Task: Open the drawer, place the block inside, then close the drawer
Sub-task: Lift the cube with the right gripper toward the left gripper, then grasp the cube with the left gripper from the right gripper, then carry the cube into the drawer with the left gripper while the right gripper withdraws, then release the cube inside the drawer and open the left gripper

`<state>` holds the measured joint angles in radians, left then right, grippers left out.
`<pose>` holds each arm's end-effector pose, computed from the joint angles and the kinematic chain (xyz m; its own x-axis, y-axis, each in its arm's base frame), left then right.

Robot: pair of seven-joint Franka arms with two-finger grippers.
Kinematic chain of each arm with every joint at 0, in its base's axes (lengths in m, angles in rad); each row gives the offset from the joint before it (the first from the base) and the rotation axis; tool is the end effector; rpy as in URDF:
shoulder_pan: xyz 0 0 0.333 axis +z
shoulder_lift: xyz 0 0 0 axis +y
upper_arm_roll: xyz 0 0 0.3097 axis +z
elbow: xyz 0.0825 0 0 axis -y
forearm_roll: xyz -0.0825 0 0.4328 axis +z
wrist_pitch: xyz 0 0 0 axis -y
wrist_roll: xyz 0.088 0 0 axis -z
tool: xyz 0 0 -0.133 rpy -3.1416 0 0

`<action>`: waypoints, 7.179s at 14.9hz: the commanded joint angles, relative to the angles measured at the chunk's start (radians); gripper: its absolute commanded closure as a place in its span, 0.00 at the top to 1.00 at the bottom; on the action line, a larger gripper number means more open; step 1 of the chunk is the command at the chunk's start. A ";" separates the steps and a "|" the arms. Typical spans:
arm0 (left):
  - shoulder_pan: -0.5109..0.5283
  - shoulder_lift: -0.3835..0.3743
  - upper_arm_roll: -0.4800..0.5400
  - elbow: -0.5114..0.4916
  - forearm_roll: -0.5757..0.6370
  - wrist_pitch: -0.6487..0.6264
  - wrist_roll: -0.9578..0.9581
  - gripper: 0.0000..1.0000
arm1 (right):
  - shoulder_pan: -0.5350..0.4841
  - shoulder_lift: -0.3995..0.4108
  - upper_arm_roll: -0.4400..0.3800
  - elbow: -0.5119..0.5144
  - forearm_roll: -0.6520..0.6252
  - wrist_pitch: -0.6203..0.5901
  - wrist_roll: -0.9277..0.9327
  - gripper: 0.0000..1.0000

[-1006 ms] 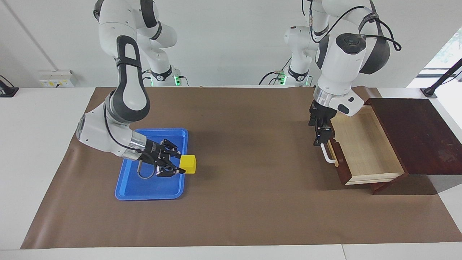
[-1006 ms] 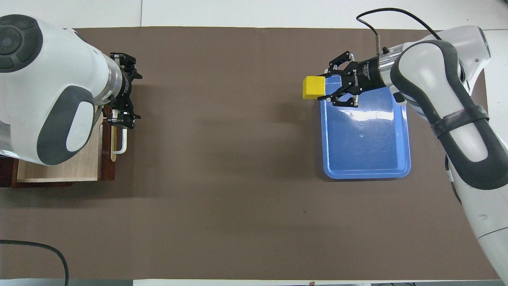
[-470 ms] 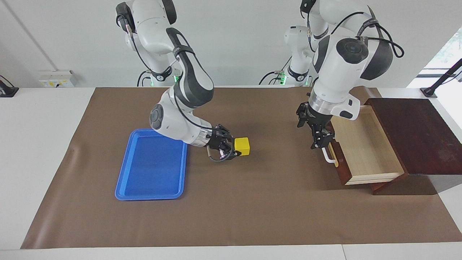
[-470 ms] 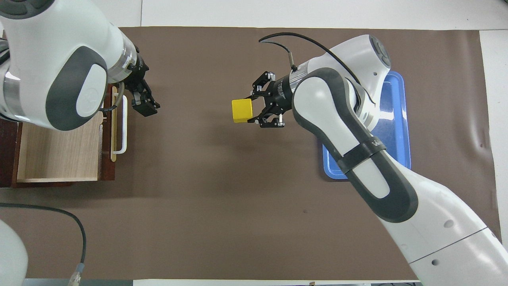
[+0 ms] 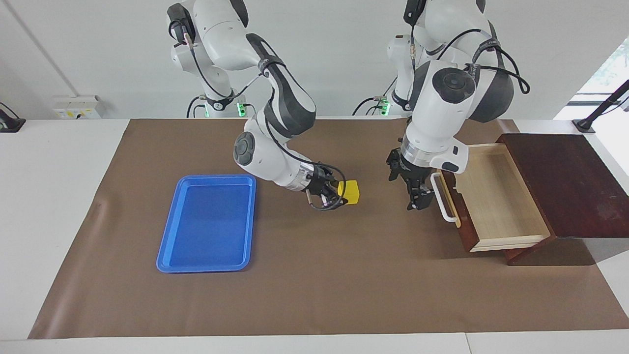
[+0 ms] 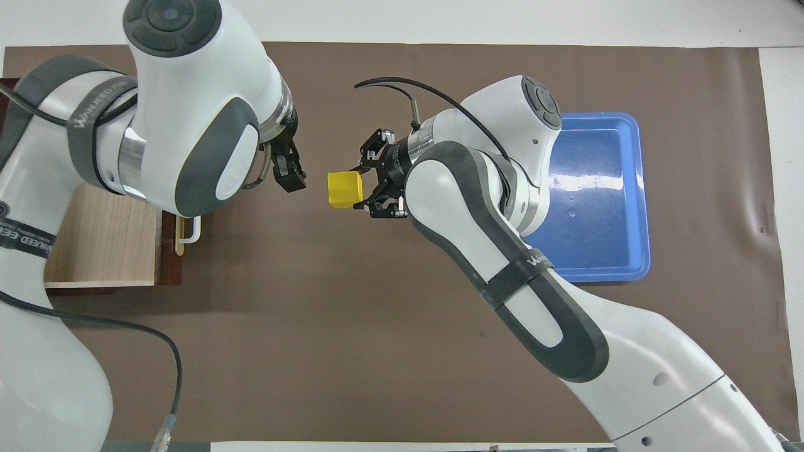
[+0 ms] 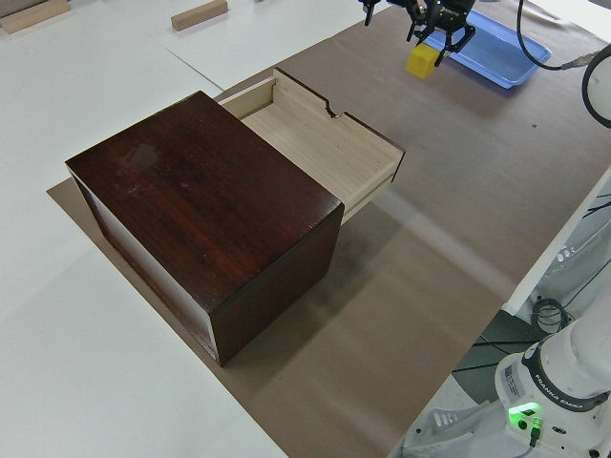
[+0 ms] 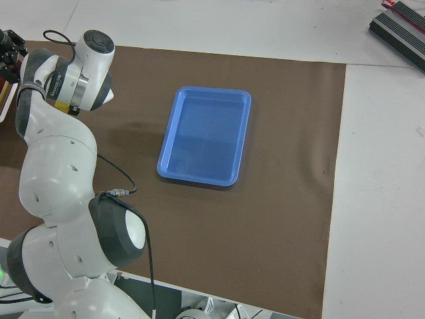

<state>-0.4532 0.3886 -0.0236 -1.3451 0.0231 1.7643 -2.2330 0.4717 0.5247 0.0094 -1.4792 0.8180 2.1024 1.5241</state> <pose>0.6475 -0.3287 0.4694 -0.1820 0.9833 -0.0079 0.9827 0.1822 0.0327 0.6541 0.3979 0.3496 0.0888 -0.7396 -0.6672 -0.9907 -0.1350 0.0178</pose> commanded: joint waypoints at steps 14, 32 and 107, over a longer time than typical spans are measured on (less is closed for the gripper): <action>-0.088 -0.060 0.013 -0.224 0.017 0.193 -0.007 1.00 | -0.016 0.020 0.000 0.036 -0.005 0.025 0.047 0.00; -0.124 -0.036 0.013 -0.224 0.020 0.233 -0.007 0.88 | -0.013 0.020 0.000 0.030 -0.005 0.048 0.053 0.00; 0.257 -0.312 0.019 -0.505 0.064 0.210 0.532 1.00 | -0.467 -0.526 -0.006 -0.176 -0.852 -0.492 -1.431 1.00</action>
<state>-0.1349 0.0381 -0.0182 -1.8708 0.0708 1.9993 -1.6353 0.0141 0.0203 -0.0070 -1.6258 -0.0153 1.5961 0.0549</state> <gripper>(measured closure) 0.000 0.000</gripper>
